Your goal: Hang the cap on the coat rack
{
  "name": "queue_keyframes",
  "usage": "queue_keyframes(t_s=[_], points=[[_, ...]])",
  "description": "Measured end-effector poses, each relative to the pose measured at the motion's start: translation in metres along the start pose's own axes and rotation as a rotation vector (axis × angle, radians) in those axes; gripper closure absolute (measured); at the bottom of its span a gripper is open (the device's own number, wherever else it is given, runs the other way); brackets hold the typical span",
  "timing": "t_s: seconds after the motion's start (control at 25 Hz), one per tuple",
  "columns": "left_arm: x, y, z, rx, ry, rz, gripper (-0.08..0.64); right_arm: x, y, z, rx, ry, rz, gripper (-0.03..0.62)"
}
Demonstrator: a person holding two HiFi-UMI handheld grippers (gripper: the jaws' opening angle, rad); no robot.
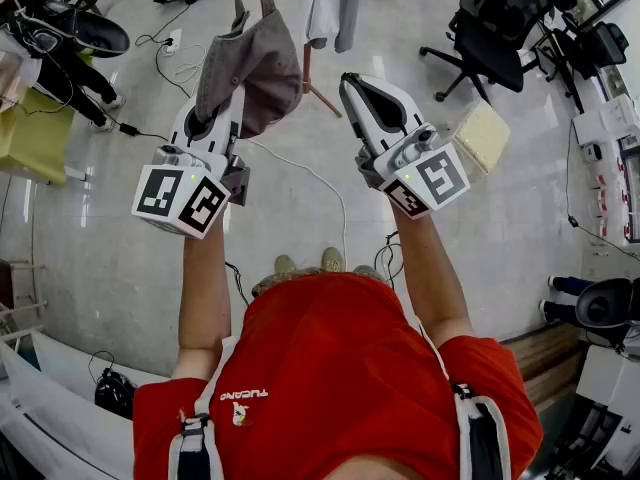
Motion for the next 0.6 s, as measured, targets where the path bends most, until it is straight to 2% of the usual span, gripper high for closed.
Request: queue_keyframes(t_s=[0.28,0.6], points=[[0.029,0.012,0.002,0.019,0.007,0.005,0.546,0.01,-0.02,-0.01,-0.006,-0.033,-0.014,0.569],[0.089,0.009,0.005,0.054,0.009,0.007,0.546,0.016,-0.057,-0.026,0.041,0.007,-0.023,0.569]])
Point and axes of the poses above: the fingertips, and each gripper's own axes: y backward along the fingers, x to its left, z out of its top, the point moved 4 cm from there along y, backward along the fingers, and after that the axes turned 8 degrees about y, right-handed, at the moved point
